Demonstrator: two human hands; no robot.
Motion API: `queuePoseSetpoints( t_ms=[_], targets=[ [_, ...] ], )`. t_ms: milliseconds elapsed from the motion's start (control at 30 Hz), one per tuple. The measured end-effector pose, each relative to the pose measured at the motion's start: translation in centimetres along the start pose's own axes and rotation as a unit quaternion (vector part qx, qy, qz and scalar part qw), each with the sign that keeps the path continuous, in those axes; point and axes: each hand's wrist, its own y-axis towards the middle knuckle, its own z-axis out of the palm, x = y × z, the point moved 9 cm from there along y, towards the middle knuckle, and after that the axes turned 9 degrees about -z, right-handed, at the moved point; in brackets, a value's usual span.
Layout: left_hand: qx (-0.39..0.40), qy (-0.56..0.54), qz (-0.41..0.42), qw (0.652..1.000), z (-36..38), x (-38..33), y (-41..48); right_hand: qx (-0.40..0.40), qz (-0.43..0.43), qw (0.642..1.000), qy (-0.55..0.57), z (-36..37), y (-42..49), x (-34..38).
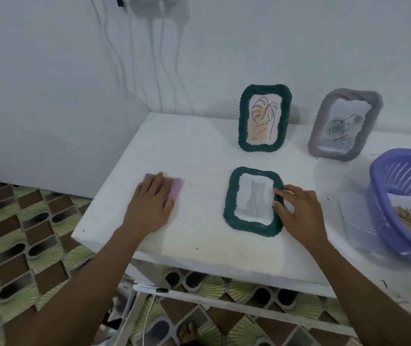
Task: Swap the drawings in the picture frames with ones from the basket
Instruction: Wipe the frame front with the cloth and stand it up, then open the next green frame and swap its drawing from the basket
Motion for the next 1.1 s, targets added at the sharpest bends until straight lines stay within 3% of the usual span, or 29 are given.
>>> queuePoseSetpoints(
  t_ms=[367, 433, 533, 633, 833, 967, 1033, 1100],
  targets=[
    [0.006, -0.014, 0.013, 1.0, -1.3, 0.0, -0.2, -0.007, -0.012, 0.999, 0.046, 0.2, 0.2, 0.8],
    [0.019, -0.072, 0.002, 0.997, -1.8, -2.6, 0.2, 0.007, 0.011, 0.998, 0.054, 0.4, 0.2, 1.0],
    [0.099, -0.189, 0.014, 0.977, 0.1, -8.9, 0.9, 0.027, 0.056, 0.997, 0.037, 0.8, -0.2, 1.5],
    [0.074, -0.28, 0.021, 0.957, 0.8, -13.2, 1.2, 0.03, 0.092, 0.992, 0.087, 0.7, 0.3, 2.4],
    [0.027, -0.476, -0.069, 0.876, 0.1, -13.5, 1.4, 0.02, 0.144, 0.966, 0.213, 0.3, 1.7, 3.0],
    [0.044, -0.624, -0.1, 0.773, -0.4, -11.3, 2.7, 0.012, 0.22, 0.885, 0.41, 0.5, 2.6, 1.6],
    [0.081, -0.672, -0.094, 0.73, -1.2, -11.1, 3.4, 0.018, 0.196, 0.864, 0.464, -0.1, 3.9, 2.2],
    [0.113, -0.689, -0.058, 0.714, -2.2, -10.9, 4.4, 0.027, 0.148, 0.869, 0.471, -1.0, 5.6, 3.5]
  ],
)
